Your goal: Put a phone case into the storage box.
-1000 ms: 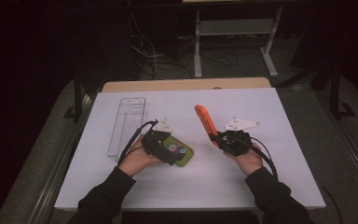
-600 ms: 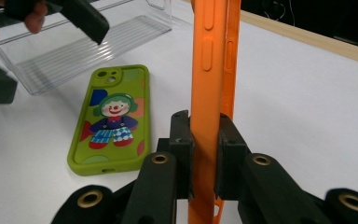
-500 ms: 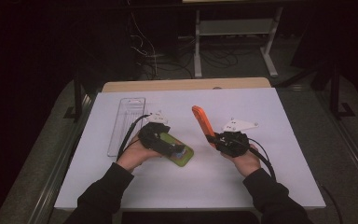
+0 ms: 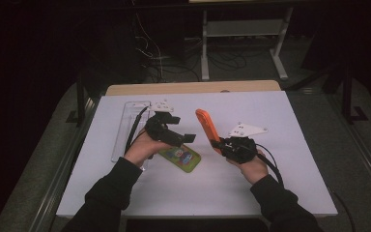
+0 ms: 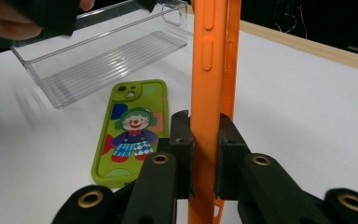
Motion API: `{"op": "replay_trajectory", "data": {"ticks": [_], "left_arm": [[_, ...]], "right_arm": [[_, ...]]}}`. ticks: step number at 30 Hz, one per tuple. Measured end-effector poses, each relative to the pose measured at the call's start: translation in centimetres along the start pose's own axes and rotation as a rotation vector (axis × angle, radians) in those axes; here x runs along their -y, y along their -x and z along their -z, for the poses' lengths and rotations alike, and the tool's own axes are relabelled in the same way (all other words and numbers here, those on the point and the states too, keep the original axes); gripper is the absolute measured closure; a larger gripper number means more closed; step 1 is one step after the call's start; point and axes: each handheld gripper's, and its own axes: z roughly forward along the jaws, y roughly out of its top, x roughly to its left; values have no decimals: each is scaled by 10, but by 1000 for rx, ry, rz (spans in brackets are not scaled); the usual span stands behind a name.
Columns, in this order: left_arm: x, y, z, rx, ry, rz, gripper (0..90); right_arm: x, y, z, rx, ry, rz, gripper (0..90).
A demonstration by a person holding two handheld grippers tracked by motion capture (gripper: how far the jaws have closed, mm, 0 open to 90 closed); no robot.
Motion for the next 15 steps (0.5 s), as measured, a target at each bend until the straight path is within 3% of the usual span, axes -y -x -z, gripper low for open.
{"op": "replay_trajectory", "data": {"ticks": [6, 15], "left_arm": [[-7, -1, -8, 20, 17, -6, 0], [-9, 0, -23, 48, 46, 16, 0]], "right_arm": [[-1, -2, 0, -11, 12, 1, 791], [-1, -4, -1, -15, 12, 10, 791]]}}
